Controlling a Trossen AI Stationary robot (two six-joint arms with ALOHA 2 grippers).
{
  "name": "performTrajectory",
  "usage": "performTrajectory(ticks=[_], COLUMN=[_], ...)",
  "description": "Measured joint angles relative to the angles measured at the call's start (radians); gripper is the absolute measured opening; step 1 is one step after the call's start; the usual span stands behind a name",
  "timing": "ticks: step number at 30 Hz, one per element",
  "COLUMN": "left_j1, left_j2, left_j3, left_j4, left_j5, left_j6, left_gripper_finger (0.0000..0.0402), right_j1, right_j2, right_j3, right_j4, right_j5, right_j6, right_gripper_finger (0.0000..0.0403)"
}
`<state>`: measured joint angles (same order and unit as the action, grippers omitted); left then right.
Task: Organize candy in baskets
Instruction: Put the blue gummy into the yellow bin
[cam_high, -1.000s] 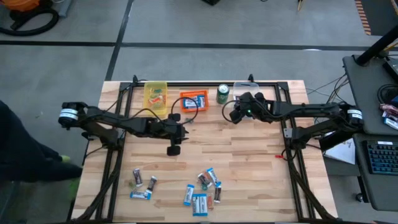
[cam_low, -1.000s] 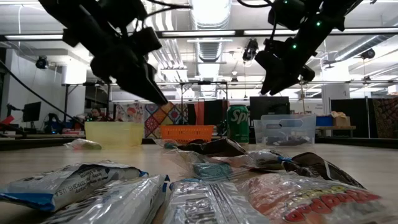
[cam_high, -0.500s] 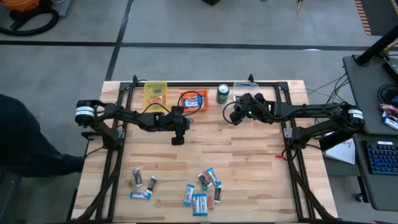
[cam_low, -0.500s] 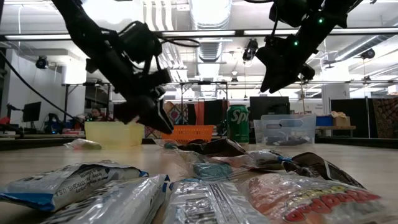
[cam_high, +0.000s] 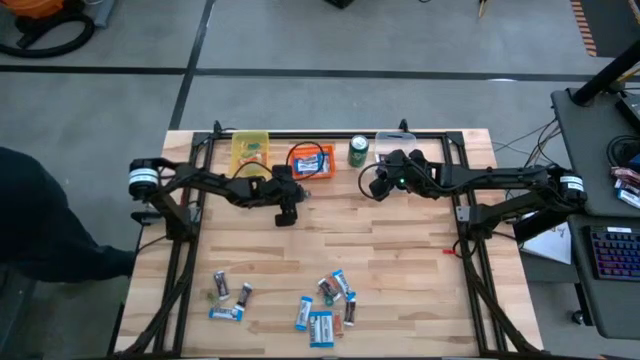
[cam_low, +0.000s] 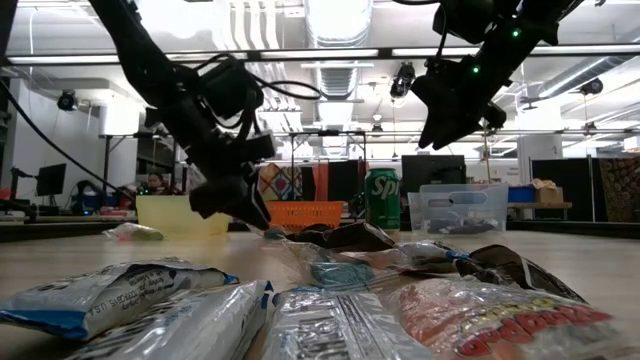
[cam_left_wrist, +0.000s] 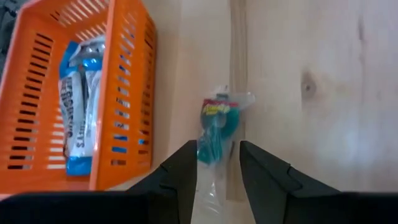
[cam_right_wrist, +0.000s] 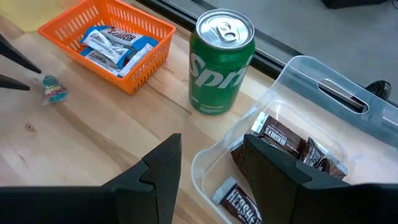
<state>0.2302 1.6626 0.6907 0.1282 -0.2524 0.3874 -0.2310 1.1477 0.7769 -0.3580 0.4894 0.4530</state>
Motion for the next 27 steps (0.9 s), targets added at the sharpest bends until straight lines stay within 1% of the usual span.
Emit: performTrajectory(ticks=[5,8,11,16,18,23,27], left_j1=[0.008,0.007,0.006,0.006,0.006,-0.001,-0.023], left_j2=[0.039,0.061,0.077,0.081,0.076,0.047,-0.003], left_j3=[0.0,0.003,0.004,0.004,0.004,0.002,-0.002], left_j4=[-0.001,0.008,0.012,0.01,0.007,-0.013,-0.064], left_j5=[0.0,-0.009,-0.008,0.002,0.005,0.037,0.066], left_j6=[-0.003,-0.013,-0.027,-0.034,-0.04,-0.065,-0.089], left_gripper_finger=[0.0105,0.0097,0.0075,0.002,0.0006,0.0005,0.0001], right_j1=[0.0,0.0,0.0,0.0,0.003,0.012,0.017], right_j2=[0.0,0.0,0.0,0.0,0.0,0.0,0.0], right_j3=[0.0,0.0,0.0,0.0,0.0,0.0,0.0], right_j4=[0.0,0.0,0.0,0.0,0.0,0.0,0.0], right_j5=[0.0,0.0,0.0,0.0,0.0,0.0,0.0], right_j6=[0.0,0.0,0.0,0.0,0.0,0.0,0.0], right_gripper_finger=[0.0162,0.0161,0.0158,0.0158,0.0159,0.0158,0.0155])
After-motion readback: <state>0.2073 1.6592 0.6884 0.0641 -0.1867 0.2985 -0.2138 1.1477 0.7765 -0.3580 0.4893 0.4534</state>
